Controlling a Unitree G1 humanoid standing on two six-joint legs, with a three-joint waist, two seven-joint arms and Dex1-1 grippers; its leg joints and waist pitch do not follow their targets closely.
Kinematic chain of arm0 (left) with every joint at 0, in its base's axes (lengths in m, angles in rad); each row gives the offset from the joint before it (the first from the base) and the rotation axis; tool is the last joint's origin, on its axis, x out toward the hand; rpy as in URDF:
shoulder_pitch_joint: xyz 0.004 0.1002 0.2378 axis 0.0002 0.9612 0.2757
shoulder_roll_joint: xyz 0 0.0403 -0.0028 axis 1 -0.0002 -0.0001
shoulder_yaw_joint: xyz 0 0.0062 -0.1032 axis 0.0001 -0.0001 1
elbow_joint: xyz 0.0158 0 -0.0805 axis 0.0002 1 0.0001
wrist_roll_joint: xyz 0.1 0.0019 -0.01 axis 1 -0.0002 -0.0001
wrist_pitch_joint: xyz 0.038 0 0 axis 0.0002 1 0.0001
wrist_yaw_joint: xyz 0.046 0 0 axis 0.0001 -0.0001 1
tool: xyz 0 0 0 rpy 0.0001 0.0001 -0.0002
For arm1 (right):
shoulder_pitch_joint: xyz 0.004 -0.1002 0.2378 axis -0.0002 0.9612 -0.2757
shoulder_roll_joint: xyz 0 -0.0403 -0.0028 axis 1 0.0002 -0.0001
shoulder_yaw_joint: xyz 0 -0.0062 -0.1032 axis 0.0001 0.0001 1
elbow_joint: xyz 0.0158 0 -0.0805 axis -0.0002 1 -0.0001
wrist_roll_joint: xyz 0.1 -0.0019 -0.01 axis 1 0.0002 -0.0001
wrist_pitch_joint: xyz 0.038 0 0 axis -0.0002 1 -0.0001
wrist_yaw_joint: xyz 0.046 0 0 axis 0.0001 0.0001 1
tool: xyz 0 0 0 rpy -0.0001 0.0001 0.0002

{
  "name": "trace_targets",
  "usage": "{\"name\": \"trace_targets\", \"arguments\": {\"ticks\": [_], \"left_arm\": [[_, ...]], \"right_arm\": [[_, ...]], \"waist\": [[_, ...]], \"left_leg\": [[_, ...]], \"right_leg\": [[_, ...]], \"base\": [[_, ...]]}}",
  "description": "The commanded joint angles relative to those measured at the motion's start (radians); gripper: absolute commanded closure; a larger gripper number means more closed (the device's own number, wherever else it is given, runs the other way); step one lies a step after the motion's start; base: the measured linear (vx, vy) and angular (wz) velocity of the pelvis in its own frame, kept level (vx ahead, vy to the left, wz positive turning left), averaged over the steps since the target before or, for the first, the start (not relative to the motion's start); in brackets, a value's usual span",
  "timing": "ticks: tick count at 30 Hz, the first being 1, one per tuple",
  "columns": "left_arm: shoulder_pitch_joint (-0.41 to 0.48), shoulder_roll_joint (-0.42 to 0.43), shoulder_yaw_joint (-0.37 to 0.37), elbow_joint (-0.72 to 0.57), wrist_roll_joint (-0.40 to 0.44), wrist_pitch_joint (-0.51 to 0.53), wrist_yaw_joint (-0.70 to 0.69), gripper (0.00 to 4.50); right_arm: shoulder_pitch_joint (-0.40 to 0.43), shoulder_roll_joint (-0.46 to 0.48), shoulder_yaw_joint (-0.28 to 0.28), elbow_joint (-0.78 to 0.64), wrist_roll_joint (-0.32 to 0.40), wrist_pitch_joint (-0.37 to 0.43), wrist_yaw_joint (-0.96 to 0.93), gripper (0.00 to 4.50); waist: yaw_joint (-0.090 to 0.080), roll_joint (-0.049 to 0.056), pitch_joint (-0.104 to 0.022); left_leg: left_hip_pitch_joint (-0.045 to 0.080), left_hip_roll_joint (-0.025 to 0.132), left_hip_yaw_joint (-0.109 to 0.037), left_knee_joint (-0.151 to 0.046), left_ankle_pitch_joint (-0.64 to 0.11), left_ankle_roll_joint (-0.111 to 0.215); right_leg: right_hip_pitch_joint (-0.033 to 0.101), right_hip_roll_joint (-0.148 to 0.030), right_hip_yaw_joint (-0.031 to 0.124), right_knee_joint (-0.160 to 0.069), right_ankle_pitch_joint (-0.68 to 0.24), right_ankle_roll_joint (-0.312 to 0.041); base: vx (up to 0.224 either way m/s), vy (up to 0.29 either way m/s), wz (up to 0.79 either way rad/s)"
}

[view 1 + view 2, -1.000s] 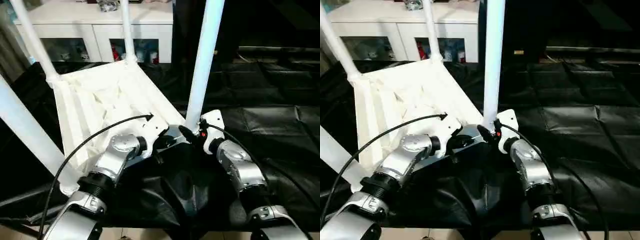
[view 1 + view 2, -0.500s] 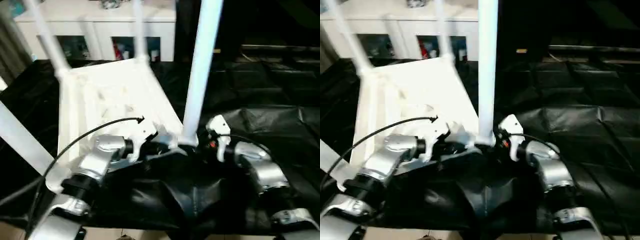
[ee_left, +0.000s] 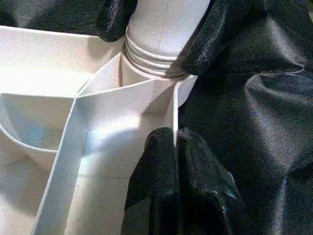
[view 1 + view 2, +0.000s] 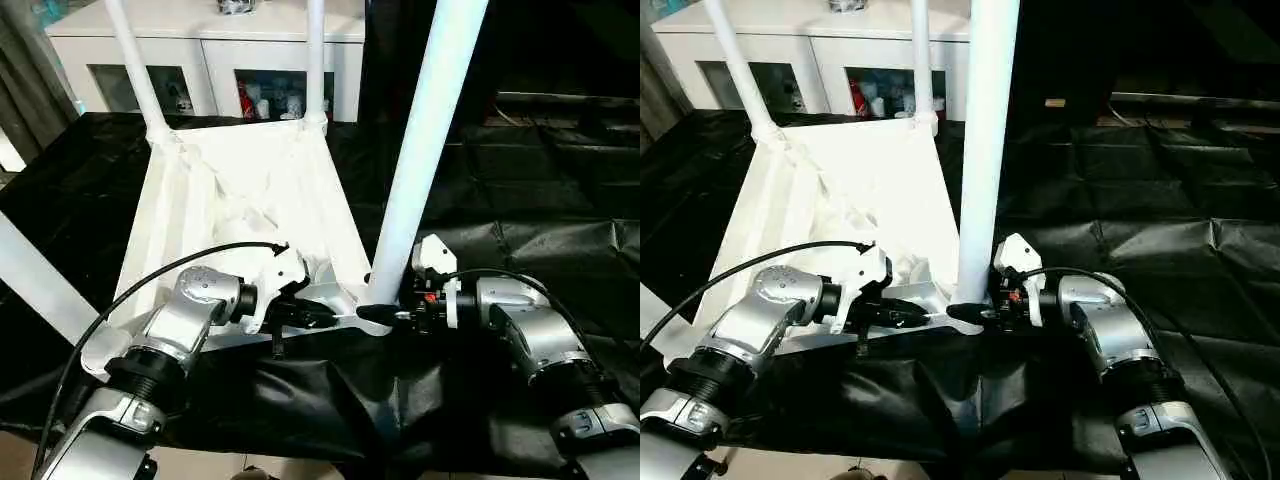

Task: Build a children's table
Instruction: Rotate leg to tighten

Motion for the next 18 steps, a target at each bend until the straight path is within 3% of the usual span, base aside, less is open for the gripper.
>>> {"name": "trace_targets", "arguments": {"ticks": [1, 4, 5, 8, 10, 12, 14, 15, 17, 18], "left_arm": [[-0.005, -0.011, -0.006, -0.023, -0.024, -0.016, -0.004, 4.5], [-0.017, -0.048, 0.018, -0.002, -0.011, -0.016, 0.09, 4.5], [-0.024, -0.063, 0.026, 0.011, -0.005, -0.017, 0.128, 4.5], [-0.049, -0.116, 0.053, 0.055, 0.01, -0.018, 0.248, 4.5], [-0.062, -0.143, 0.063, 0.074, 0.017, -0.015, 0.304, 4.5], [-0.089, -0.211, 0.083, 0.112, 0.032, -0.007, 0.442, 4.5], [-0.093, -0.221, 0.086, 0.115, 0.034, -0.005, 0.462, 4.5], [-0.106, -0.258, 0.096, 0.127, 0.041, 0.0, 0.536, 4.5], [-0.114, -0.286, 0.102, 0.134, 0.041, 0.0, 0.581, 4.5], [-0.116, -0.291, 0.097, 0.138, 0.04, -0.004, 0.579, 4.5]], "right_arm": [[0.014, 0.01, 0.018, -0.023, 0.005, 0.007, 0.028, 1.82], [0.045, 0.033, 0.009, -0.036, 0.003, 0.021, -0.054, 1.87], [0.054, 0.044, 0.004, -0.036, -0.003, 0.023, -0.092, 1.88], [0.073, 0.101, -0.026, -0.015, -0.026, 0.027, -0.251, 1.89], [0.08, 0.132, -0.042, -0.004, -0.033, 0.034, -0.327, 1.89], [0.091, 0.217, -0.075, 0.018, -0.041, 0.06, -0.497, 1.89], [0.091, 0.231, -0.08, 0.022, -0.042, 0.064, -0.522, 1.89], [0.08, 0.287, -0.09, 0.042, -0.051, 0.076, -0.623, 1.89], [0.05, 0.338, -0.09, 0.074, -0.062, 0.08, -0.701, 1.89], [0.036, 0.346, -0.08, 0.08, -0.063, 0.063, -0.694, 1.89]], "waist": [[-0.002, -0.012, -0.066], [-0.003, -0.003, -0.064], [-0.001, -0.006, -0.063], [-0.009, -0.004, -0.058], [-0.015, -0.009, -0.056], [-0.017, -0.008, -0.052], [-0.022, -0.008, -0.051], [-0.024, -0.003, -0.049], [-0.032, -0.004, -0.049], [-0.032, 0.008, -0.051]], "left_leg": [[0.02, 0.034, -0.011, -0.065, -0.181, 0.062], [0.021, 0.035, -0.011, -0.066, -0.195, 0.057], [0.024, 0.035, -0.012, -0.068, -0.215, 0.047], [0.024, 0.032, -0.016, -0.076, -0.268, 0.016], [0.028, 0.028, -0.019, -0.08, -0.307, -0.007], [0.029, 0.027, -0.02, -0.082, -0.325, -0.013], [0.027, 0.026, -0.024, -0.087, -0.343, -0.018], [0.029, 0.026, -0.026, -0.088, -0.354, -0.021], [0.03, 0.024, -0.029, -0.091, -0.383, -0.027], [0.032, 0.023, -0.03, -0.09, -0.385, -0.029]], "right_leg": [[0.048, -0.045, 0.028, -0.059, -0.109, -0.267], [0.045, -0.044, 0.029, -0.061, -0.113, -0.265], [0.045, -0.045, 0.028, -0.065, -0.135, -0.261], [0.044, -0.046, 0.029, -0.075, -0.225, -0.233], [0.042, -0.05, 0.03, -0.088, -0.328, -0.198], [0.036, -0.048, 0.032, -0.095, -0.378, -0.173], [0.037, -0.049, 0.031, -0.098, -0.408, -0.157], [0.034, -0.049, 0.031, -0.1, -0.424, -0.149], [0.034, -0.05, 0.028, -0.104, -0.468, -0.137], [0.033, -0.05, 0.029, -0.106, -0.469, -0.132]], "base": [[0.0, 0.0, 0.0], [0.0, 0.0, 0.0], [0.0, 0.0, 0.0], [0.0, 0.0, 0.0], [0.0, 0.0, 0.0], [0.0, 0.0, 0.0], [0.0, 0.0, 0.0], [0.0, 0.0, 0.0], [0.0, 0.0, 0.0], [0.0, 0.0, 0.0]]}}
